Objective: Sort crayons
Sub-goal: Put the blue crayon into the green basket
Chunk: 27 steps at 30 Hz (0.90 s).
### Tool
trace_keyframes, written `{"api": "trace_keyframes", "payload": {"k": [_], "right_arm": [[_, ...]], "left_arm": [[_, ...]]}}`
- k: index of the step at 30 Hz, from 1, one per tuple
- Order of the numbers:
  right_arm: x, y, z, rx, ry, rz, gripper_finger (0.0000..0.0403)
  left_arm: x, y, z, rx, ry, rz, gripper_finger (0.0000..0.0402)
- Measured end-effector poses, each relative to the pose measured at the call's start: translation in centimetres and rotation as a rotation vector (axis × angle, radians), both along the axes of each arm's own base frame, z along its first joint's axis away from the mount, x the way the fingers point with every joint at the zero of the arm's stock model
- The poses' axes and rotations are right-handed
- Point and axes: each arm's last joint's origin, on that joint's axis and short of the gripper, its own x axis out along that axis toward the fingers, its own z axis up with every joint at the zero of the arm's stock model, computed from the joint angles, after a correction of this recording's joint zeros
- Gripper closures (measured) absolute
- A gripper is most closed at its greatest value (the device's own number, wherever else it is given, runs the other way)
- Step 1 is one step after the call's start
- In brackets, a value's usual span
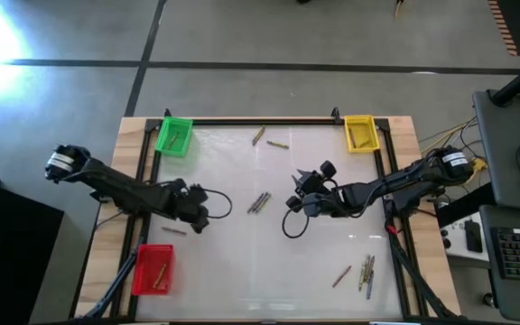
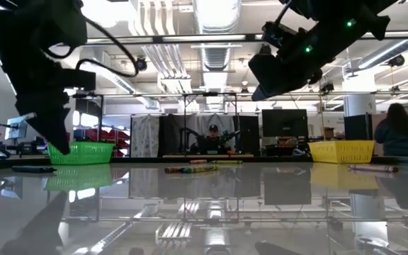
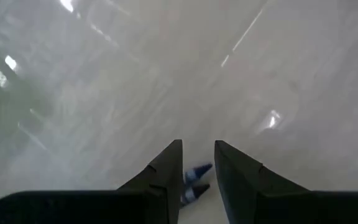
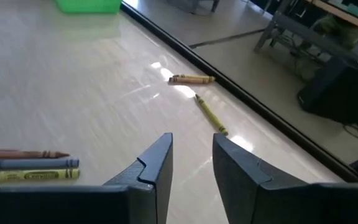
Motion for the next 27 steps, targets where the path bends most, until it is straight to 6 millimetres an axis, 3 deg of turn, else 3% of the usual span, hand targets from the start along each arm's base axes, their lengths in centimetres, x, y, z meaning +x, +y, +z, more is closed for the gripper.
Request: {"api": "trace_keyframes", "payload": {"k": [9,17,23,27], "right_arm": [[0.1,0.0,0.1,0.010,-0.016,-0.006,0.0312],[0.0,0.0,0.0,0.009,-0.014,-0.005,0.0316],[0.0,0.0,0.0,0.010,-0.011,-0.005,0.0316],[0.0,0.0,-0.1,0.012,-0.010,-0.002,0.0321]], "left_arm": [[0.3,0.4,-2.2,-0.055,0.091,0.108,0.0317],[0.7,0.3,-3.5,-0.030,0.167,0.119,0.0276],[1.4,0.1,-2.2,-0.041,0.164,0.085,0.0261],[1.7,0.0,0.7,-0.012,0.203,0.080,0.0264]]}}
